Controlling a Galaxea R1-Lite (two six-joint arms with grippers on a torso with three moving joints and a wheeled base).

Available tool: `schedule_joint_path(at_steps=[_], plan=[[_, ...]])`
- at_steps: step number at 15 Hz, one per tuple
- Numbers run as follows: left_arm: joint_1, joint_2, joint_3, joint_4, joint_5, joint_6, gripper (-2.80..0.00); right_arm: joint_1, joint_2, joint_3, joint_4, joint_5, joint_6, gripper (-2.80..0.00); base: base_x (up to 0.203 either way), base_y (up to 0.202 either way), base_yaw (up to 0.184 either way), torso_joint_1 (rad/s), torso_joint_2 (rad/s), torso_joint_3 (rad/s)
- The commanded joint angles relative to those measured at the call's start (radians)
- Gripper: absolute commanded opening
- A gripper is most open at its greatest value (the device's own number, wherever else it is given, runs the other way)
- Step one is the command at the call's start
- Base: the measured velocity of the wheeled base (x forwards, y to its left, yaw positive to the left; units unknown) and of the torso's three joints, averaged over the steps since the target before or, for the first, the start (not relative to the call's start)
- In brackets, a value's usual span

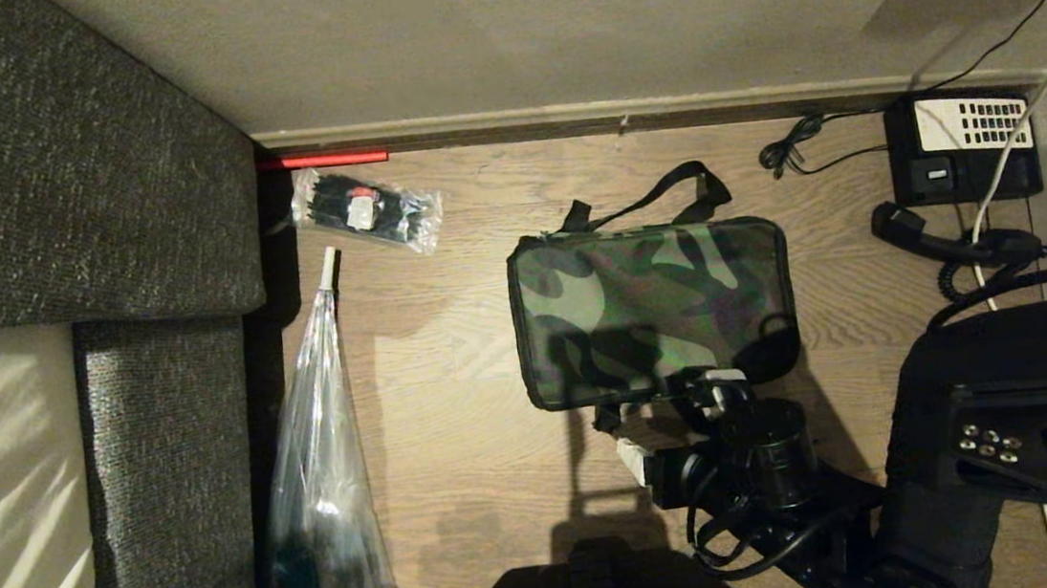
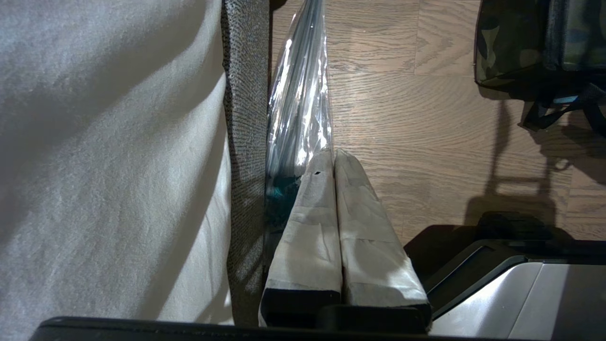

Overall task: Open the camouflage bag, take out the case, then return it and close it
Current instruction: Open the top of the storage box

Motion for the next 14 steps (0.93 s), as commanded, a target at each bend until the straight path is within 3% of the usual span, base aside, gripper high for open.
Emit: schedule_joint_path(at_steps=[1, 14], plan=[[0.0, 0.0, 0.0, -0.001, 0.0, 0.0, -2.8, -0.027, 0.045, -0.027, -0.014, -0.009, -0.041, 0.0, 0.0, 0.0, 0.0, 0.0, 0.0, 0.0], [0.0, 0.0, 0.0, -0.001, 0.0, 0.002, -2.8, -0.085, 0.17, -0.099, -0.212, -0.009, -0.052, 0.0, 0.0, 0.0, 0.0, 0.0, 0.0, 0.0]])
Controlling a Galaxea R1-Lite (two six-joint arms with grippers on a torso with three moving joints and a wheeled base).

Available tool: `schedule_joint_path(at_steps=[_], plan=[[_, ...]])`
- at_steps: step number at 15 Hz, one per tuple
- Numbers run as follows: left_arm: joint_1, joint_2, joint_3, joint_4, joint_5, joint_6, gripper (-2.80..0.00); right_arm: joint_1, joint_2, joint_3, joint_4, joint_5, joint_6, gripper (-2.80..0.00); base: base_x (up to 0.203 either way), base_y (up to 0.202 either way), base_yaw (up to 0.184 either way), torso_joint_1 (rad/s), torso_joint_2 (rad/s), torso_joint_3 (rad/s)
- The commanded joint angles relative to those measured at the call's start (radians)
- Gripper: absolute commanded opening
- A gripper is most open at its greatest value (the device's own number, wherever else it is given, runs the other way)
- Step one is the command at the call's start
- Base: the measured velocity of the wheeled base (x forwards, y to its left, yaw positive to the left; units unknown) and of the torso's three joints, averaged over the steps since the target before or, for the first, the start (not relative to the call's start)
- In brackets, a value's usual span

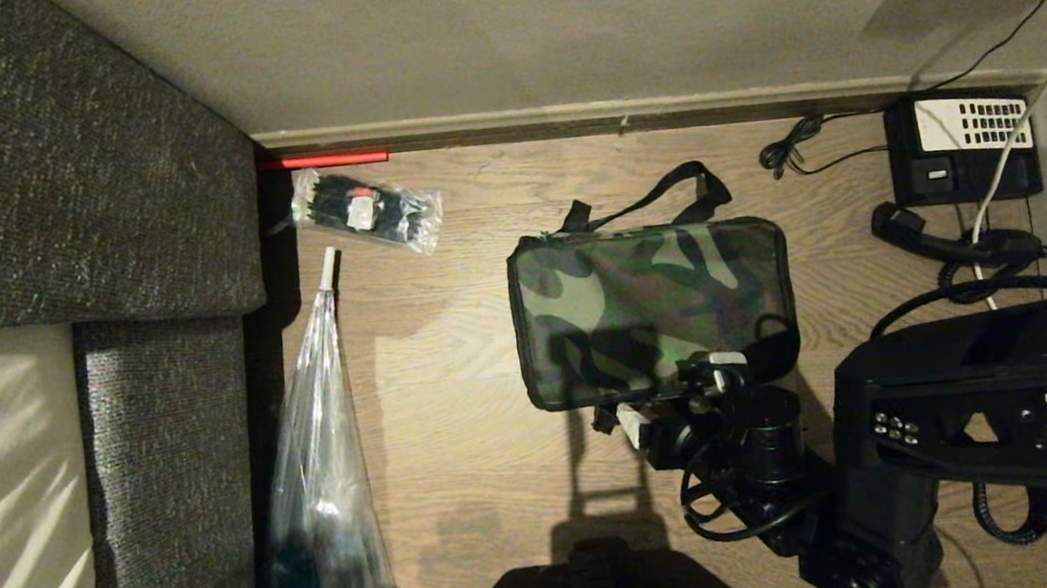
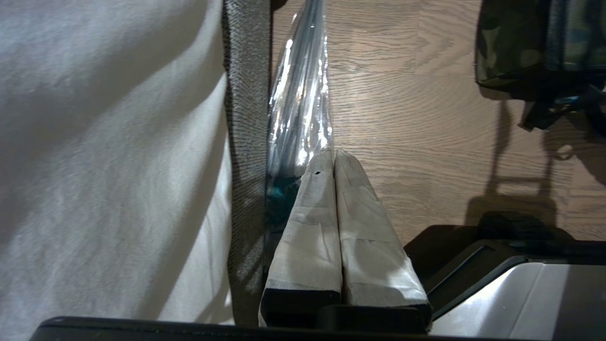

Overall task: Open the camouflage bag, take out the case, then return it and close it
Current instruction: Open the top of the storage box

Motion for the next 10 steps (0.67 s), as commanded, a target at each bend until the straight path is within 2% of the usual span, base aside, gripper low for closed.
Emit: schedule_joint_path(at_steps=[1, 10], plan=[[0.0, 0.0, 0.0, 0.0, 0.0, -0.001, -2.8, -0.007, 0.025, -0.004, -0.017, -0.003, 0.001, 0.0, 0.0, 0.0, 0.0, 0.0, 0.0, 0.0], [0.0, 0.0, 0.0, 0.0, 0.0, 0.001, -2.8, -0.028, 0.021, -0.012, -0.017, -0.003, 0.0, 0.0, 0.0, 0.0, 0.0, 0.0, 0.0, 0.0]])
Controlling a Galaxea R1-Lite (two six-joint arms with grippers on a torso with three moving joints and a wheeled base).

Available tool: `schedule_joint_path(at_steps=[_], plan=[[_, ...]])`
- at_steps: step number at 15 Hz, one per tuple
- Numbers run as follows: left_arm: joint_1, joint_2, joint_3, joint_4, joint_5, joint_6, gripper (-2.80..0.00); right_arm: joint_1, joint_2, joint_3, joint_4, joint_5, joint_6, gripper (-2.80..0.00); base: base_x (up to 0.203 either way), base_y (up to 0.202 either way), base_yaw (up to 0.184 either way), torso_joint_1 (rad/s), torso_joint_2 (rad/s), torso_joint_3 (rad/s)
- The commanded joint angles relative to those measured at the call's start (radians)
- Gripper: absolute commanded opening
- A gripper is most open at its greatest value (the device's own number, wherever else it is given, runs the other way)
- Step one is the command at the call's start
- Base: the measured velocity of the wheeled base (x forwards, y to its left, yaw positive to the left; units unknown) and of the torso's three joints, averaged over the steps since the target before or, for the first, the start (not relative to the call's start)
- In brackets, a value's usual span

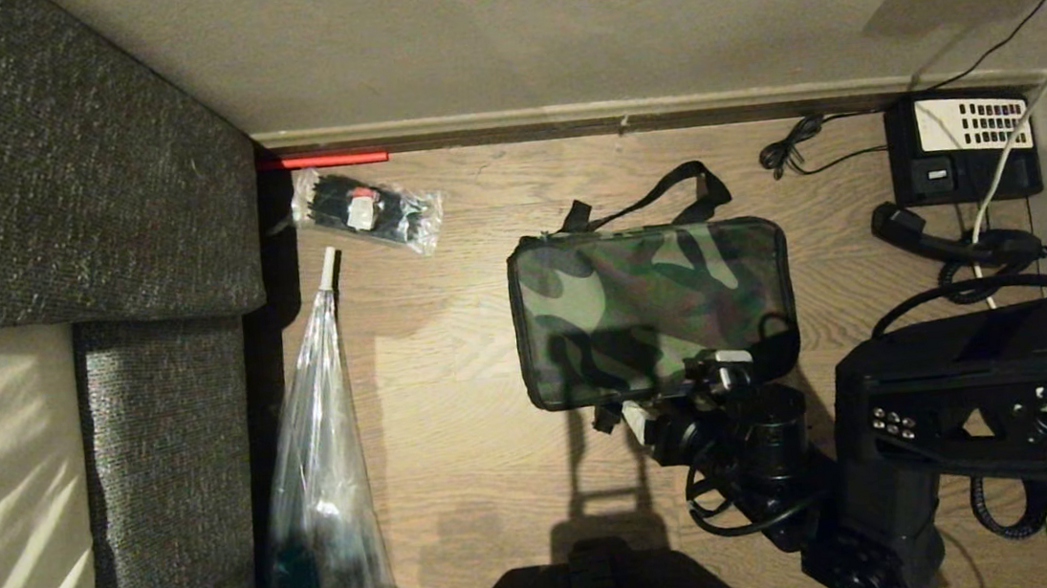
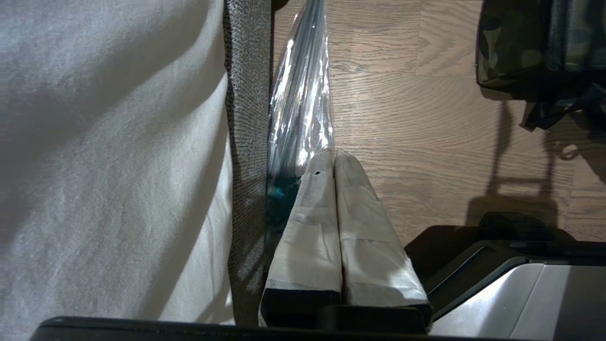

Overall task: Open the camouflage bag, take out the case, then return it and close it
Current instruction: Open the top of the storage box

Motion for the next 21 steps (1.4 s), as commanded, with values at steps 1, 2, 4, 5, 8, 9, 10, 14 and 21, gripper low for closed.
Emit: schedule_joint_path(at_steps=[1, 2, 4, 5, 8, 9, 10, 14, 21], plan=[[0.0, 0.0, 0.0, 0.0, 0.0, 0.0, -2.8, -0.003, 0.013, -0.01, -0.009, -0.002, 0.0, 0.0, 0.0, 0.0, 0.0, 0.0, 0.0, 0.0], [0.0, 0.0, 0.0, 0.0, 0.0, 0.0, -2.8, -0.003, 0.015, -0.01, -0.009, -0.003, 0.001, 0.0, 0.0, 0.0, 0.0, 0.0, 0.0, 0.0], [0.0, 0.0, 0.0, 0.0, 0.0, 0.0, -2.8, -0.005, 0.021, -0.013, -0.009, -0.012, 0.004, 0.0, 0.0, 0.0, 0.0, 0.0, 0.0, 0.0], [0.0, 0.0, 0.0, 0.0, 0.0, 0.0, -2.8, -0.005, 0.027, -0.015, -0.009, -0.024, 0.005, 0.0, 0.0, 0.0, 0.0, 0.0, 0.0, 0.0], [0.0, 0.0, 0.0, 0.0, 0.0, 0.0, -2.8, -0.006, 0.033, -0.027, -0.009, -0.03, 0.004, -2.8, 0.0, 0.0, 0.0, 0.0, 0.0, 0.0], [0.0, 0.0, 0.0, 0.0, 0.0, 0.001, -2.8, -0.006, 0.033, -0.029, -0.009, -0.03, 0.007, -2.8, 0.0, 0.0, 0.0, 0.0, 0.0, 0.0], [0.0, 0.0, 0.0, 0.0, 0.0, 0.0, -2.8, -0.006, 0.036, -0.03, -0.009, -0.03, 0.007, -2.8, 0.0, 0.0, 0.0, 0.0, 0.0, 0.0], [0.0, 0.0, 0.0, 0.0, 0.0, 0.0, -2.8, -0.004, 0.043, -0.032, -0.009, -0.033, 0.008, -2.8, 0.0, 0.0, 0.0, 0.0, 0.0, 0.0], [0.0, 0.0, 0.0, 0.0, 0.0, 0.0, -2.8, -0.004, -0.037, 0.009, -0.009, -0.02, 0.009, -2.8, 0.0, 0.0, 0.0, 0.0, 0.0, 0.0]])
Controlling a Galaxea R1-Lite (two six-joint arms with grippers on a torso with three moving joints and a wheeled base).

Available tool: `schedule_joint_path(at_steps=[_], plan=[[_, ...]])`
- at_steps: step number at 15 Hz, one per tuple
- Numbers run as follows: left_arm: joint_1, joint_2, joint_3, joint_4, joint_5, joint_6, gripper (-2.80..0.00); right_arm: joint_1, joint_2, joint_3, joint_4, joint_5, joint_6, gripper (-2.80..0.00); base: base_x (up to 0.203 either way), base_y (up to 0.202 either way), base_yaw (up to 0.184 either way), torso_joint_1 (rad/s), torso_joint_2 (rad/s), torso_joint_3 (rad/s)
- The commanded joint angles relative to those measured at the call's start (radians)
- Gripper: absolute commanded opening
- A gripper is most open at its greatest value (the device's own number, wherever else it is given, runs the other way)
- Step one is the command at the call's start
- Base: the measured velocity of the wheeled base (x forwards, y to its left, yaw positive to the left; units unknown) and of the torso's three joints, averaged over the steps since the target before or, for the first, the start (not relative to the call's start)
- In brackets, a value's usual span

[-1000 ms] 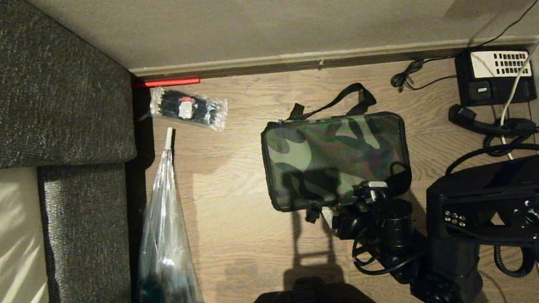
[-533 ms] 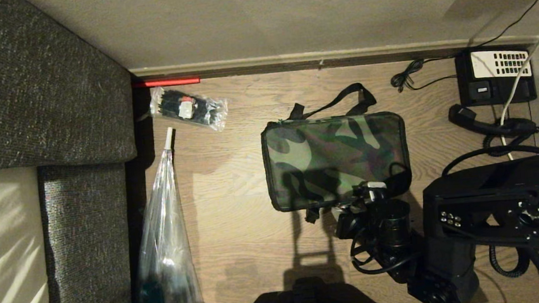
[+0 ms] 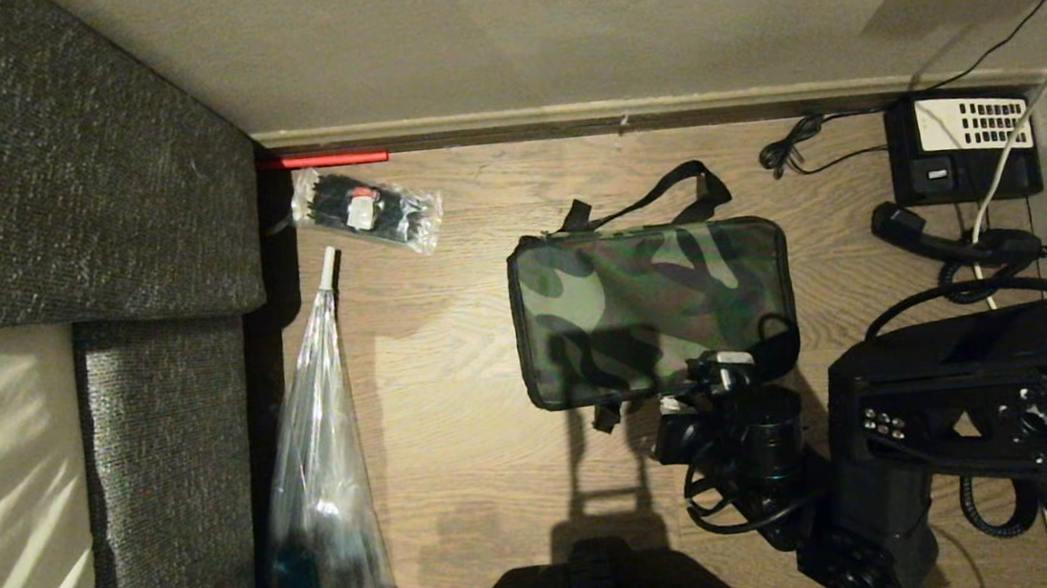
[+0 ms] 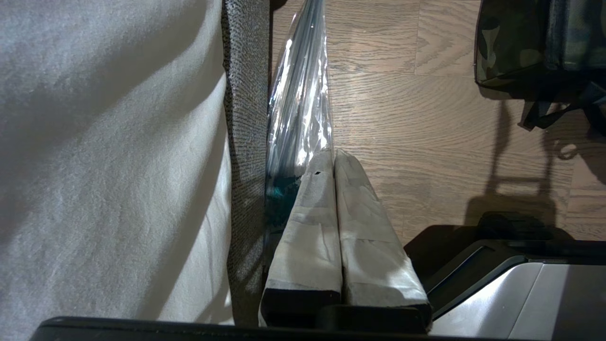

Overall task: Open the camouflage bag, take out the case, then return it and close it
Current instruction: Open the top of the storage box

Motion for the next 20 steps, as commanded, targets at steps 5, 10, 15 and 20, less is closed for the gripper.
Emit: schedule_joint_path(at_steps=[5, 10, 15, 20], plan=[[0.0, 0.0, 0.0, 0.0, 0.0, 0.0, -2.8, 0.0, -0.23, 0.082, 0.209, 0.024, 0.01, -2.8, 0.0, 0.0, 0.0, 0.0, 0.0, 0.0], [0.0, 0.0, 0.0, 0.0, 0.0, 0.0, -2.8, 0.0, -0.27, 0.107, 0.257, 0.039, 0.014, -2.8, 0.0, 0.0, 0.0, 0.0, 0.0, 0.0], [0.0, 0.0, 0.0, 0.0, 0.0, 0.0, -2.8, 0.005, -0.228, 0.09, 0.241, 0.07, 0.021, 0.0, 0.0, 0.0, 0.0, 0.0, 0.0, 0.0], [0.0, 0.0, 0.0, 0.0, 0.0, 0.0, -2.8, 0.015, -0.159, 0.062, 0.215, 0.09, 0.03, 0.0, 0.0, 0.0, 0.0, 0.0, 0.0, 0.0]])
